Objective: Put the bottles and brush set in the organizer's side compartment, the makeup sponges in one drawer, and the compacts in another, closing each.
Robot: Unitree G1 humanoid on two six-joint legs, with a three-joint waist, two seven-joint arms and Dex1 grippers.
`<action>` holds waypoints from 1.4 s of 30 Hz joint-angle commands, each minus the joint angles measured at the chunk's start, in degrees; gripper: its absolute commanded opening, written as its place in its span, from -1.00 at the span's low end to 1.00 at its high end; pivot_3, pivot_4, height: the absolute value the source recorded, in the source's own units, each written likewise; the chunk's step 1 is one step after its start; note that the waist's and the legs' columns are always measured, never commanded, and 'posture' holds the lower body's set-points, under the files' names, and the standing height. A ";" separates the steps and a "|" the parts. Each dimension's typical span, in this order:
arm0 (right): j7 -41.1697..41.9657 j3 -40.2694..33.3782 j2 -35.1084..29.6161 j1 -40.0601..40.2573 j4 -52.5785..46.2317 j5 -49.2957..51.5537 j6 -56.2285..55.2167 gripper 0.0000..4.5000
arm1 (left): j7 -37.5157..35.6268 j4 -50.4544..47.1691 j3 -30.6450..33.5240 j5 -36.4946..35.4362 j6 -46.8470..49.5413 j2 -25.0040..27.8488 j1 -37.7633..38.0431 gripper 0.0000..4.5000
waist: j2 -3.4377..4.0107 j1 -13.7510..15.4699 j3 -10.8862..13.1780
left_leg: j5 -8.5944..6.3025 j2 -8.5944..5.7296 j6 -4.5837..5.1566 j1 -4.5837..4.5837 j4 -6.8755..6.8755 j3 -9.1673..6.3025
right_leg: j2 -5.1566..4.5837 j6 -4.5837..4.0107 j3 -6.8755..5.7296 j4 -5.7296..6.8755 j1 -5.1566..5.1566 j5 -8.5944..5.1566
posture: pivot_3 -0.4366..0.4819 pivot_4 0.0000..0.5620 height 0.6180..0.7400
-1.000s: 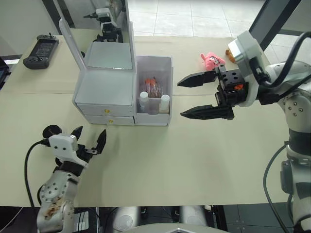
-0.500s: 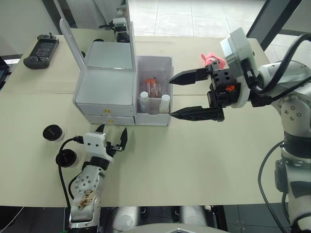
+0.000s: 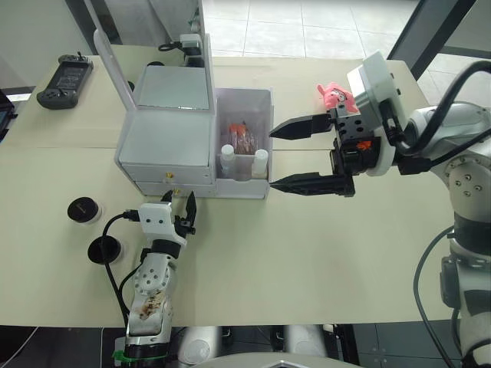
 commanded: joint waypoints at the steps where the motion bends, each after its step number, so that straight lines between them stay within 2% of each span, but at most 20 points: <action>1: -0.32 -1.02 -0.64 -0.48 -1.23 0.43 -0.55 1.00 | 0.00 -1.33 -0.09 -0.30 -1.93 0.00 0.06 -0.41 | 0.00 0.06 0.00 | 0.00 -0.01 0.00 0.00 0.00 0.00 | 0.01 0.00 0.00 0.00 0.00 0.00 | -0.05 -0.47 1.00; 3: -0.38 -0.66 -0.76 -0.40 -1.12 -0.09 -0.93 1.00 | 0.42 -1.44 0.17 -0.01 -1.93 0.04 0.33 -0.69 | 0.00 0.14 0.00 | 0.00 -0.01 0.01 -0.01 0.01 0.00 | 0.02 0.00 -0.01 0.00 0.01 0.00 | -0.05 -0.47 1.00; 4: -0.54 -0.59 -0.75 -0.35 -1.07 -0.27 -0.98 1.00 | 0.58 -1.44 0.31 0.10 -2.07 0.09 0.46 -0.75 | 0.00 0.13 0.00 | -0.01 -0.01 0.01 -0.01 0.02 0.01 | 0.02 0.00 -0.01 -0.01 0.01 0.00 | -0.05 -0.47 1.00; 12: -1.04 -0.48 0.19 0.25 -0.75 -0.20 -1.08 1.00 | -1.77 -5.95 -2.28 0.09 -2.07 1.84 4.68 -0.75 | 0.00 -0.06 0.00 | -0.01 0.00 0.01 -0.01 0.02 0.01 | 0.00 0.00 0.00 -0.01 0.00 0.00 | -0.05 -0.47 1.00; 22: 1.44 2.49 3.17 -0.93 2.83 -0.94 -2.67 1.00 | -2.69 -22.30 -1.60 -2.90 2.90 4.17 21.09 -0.75 | 0.00 -0.19 0.00 | -0.07 0.03 0.08 -0.04 0.02 -0.03 | -0.14 -0.01 0.03 -0.08 -0.03 -0.01 | -0.05 -0.47 1.00; 28: 3.79 4.23 4.35 -2.18 5.40 -1.78 -3.97 1.00 | -4.51 -28.51 -0.51 -4.91 3.83 6.33 29.82 -0.75 | 0.01 -0.42 0.01 | -0.26 0.02 0.39 -0.06 0.02 -0.01 | -0.13 -0.01 0.05 -0.17 -0.05 -0.01 | -0.05 -0.47 1.00; 35: 5.76 5.13 5.05 -2.69 6.89 -3.12 -5.23 1.00 | -5.26 -28.86 0.74 -5.47 4.09 7.34 32.01 -0.75 | 0.01 -0.30 0.01 | -0.33 0.03 0.47 -0.06 0.02 -0.04 | -0.07 -0.02 0.02 -0.20 -0.05 -0.02 | -0.05 -0.47 1.00; 37: 6.02 5.13 5.12 -2.82 7.21 -3.41 -5.53 1.00 | -5.41 -28.67 1.09 -6.67 3.85 6.85 31.87 -0.44 | 0.01 -0.30 0.01 | -0.33 0.02 0.48 -0.07 0.03 -0.02 | -0.04 -0.02 0.03 -0.20 -0.05 -0.01 | -0.05 -0.47 1.00; 38: 6.14 5.12 5.09 -2.88 7.38 -3.54 -5.74 1.00 | -5.74 -28.86 1.09 -7.46 3.87 6.76 31.91 -0.35 | 0.01 -0.28 0.01 | -0.32 0.02 0.46 -0.07 0.02 -0.02 | -0.03 -0.02 0.03 -0.19 -0.05 -0.01 | -0.05 -0.47 1.00; 42: 6.81 5.09 4.96 -2.81 7.86 -3.97 -6.36 1.00 | -7.75 -30.44 0.47 -10.02 3.22 7.06 33.96 0.20 | 0.01 -0.32 0.01 | -0.30 0.04 0.43 -0.06 0.02 -0.03 | -0.05 -0.02 0.03 -0.18 -0.05 -0.02 | -0.05 -0.47 1.00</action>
